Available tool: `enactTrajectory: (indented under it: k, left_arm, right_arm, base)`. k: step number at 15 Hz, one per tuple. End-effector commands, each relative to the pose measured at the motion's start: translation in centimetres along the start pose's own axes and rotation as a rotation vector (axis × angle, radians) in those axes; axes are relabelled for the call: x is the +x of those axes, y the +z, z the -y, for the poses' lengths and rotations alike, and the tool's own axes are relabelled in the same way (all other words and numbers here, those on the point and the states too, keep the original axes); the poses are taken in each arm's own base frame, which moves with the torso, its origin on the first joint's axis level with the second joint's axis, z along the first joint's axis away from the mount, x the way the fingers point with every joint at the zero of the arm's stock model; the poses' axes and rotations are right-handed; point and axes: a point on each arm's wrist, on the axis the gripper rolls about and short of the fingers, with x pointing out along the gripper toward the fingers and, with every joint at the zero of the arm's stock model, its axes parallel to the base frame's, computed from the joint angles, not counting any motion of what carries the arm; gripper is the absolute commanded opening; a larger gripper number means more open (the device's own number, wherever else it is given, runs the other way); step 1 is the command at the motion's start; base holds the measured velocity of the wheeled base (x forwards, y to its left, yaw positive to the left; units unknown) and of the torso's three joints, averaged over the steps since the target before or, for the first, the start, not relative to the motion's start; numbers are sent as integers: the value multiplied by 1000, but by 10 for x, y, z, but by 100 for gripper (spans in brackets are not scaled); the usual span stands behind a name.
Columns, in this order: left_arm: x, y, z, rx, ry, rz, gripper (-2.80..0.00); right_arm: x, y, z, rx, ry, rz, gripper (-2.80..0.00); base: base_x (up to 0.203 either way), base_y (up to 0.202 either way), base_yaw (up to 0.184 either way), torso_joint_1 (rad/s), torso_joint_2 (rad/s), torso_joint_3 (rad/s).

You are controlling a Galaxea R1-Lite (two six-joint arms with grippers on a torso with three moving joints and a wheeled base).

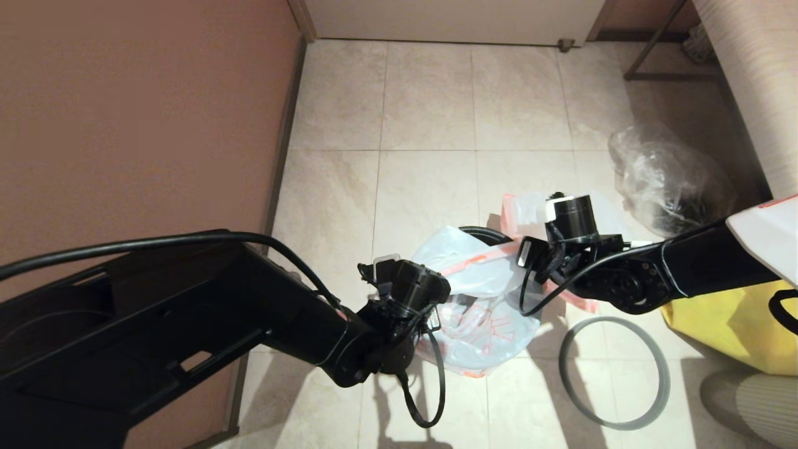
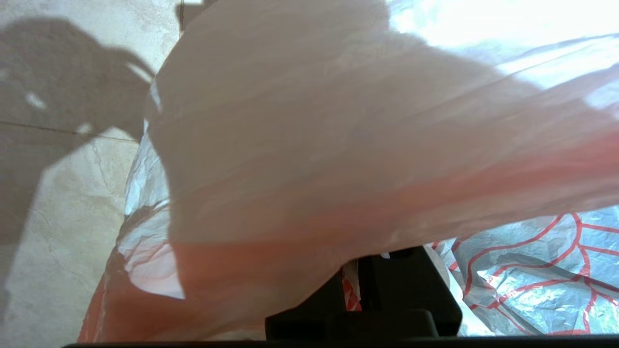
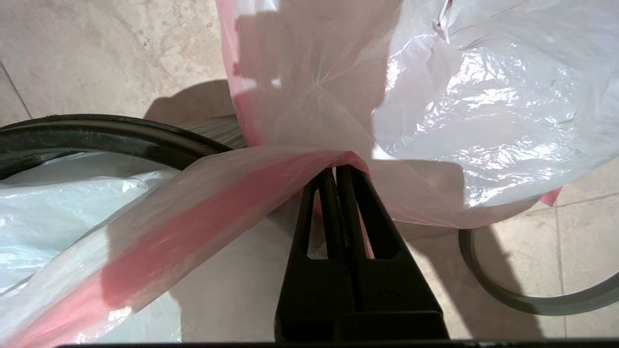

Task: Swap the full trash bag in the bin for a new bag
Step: Put the new garbage bag on the trash can

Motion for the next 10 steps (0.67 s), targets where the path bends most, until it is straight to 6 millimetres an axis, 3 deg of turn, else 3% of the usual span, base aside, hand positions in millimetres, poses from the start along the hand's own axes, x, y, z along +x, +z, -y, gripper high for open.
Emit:
enactTrajectory:
  k: [1, 10]
  left_arm:
    - [-1, -3, 1, 2, -2, -3, -280]
    - [-5, -21, 4, 69, -27, -53, -280]
  right_arm:
    - [3, -3, 0, 0, -1, -7, -280]
    - [-8, 3, -11, 25, 56, -16, -280]
  base:
    - [0, 0, 0, 0, 0, 0]
    - [0, 0, 0, 0, 0, 0]
